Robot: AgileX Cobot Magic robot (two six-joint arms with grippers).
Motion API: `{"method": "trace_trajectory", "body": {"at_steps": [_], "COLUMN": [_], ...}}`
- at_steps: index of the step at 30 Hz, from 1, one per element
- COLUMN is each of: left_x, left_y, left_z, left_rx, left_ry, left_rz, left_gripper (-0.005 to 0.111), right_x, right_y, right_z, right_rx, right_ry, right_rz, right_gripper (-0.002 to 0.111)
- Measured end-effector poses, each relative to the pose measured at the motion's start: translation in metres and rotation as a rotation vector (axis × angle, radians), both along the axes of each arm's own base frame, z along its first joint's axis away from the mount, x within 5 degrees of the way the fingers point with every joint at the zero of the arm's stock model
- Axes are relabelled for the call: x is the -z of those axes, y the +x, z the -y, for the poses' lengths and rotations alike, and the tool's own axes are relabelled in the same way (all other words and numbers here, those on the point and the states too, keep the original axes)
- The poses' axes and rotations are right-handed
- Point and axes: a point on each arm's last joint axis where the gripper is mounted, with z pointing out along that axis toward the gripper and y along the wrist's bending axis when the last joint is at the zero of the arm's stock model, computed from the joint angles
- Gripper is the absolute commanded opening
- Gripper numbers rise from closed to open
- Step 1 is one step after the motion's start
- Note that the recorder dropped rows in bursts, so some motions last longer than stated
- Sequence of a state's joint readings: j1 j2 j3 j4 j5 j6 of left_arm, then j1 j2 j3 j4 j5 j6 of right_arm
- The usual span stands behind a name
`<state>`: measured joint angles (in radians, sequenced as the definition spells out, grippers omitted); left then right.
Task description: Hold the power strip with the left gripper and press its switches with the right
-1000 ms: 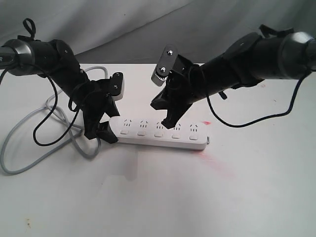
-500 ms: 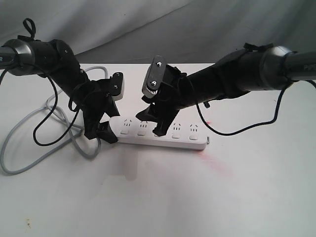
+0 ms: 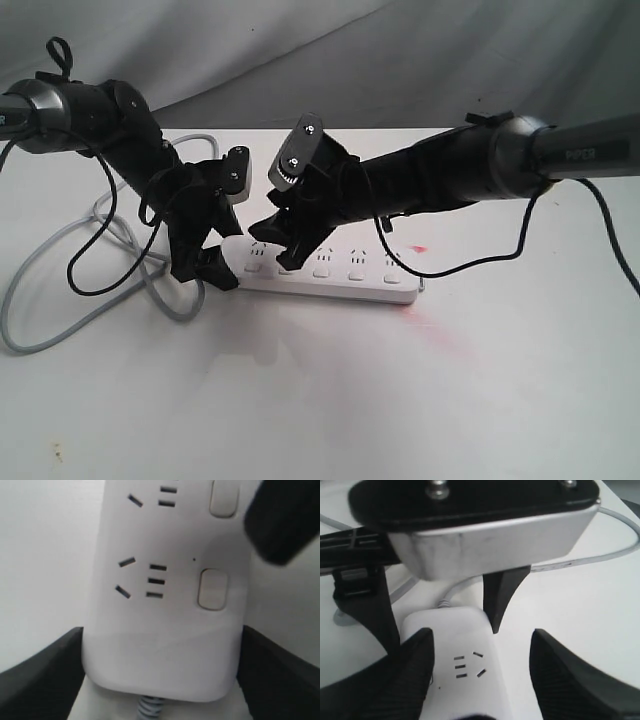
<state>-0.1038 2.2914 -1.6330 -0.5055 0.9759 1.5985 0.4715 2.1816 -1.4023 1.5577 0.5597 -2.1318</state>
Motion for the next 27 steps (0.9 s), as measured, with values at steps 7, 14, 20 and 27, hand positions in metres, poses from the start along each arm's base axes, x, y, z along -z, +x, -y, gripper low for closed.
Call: {"method": "trace_trajectory", "body": {"at_steps": [7,14,20,27], "left_x": [0.000,0.000,0.000,0.000], "left_y": [0.000,0.000,0.000,0.000], "left_z": [0.000,0.000,0.000,0.000], "left_rx": [-0.001,-0.001,-0.001,-0.001], "left_ry": [0.000,0.000,0.000,0.000], "left_rz": [0.002,0.002,0.002,0.002], "left_gripper": [0.069,0.069,0.069,0.069], "right_x": [0.007,0.016,0.017,0.019], "right_y": [0.004,0.000,-0.002,-0.001], "right_z": [-0.012,-0.018,-0.018,-0.016], "right_rx": [-0.018,-0.036,-0.059,-0.058], "right_ry": [0.008,-0.005,-0.037,-0.070], "right_rz": [0.001,-0.013,0.004,0.023], "right_gripper": [0.053,0.053,0.053,0.053]}}
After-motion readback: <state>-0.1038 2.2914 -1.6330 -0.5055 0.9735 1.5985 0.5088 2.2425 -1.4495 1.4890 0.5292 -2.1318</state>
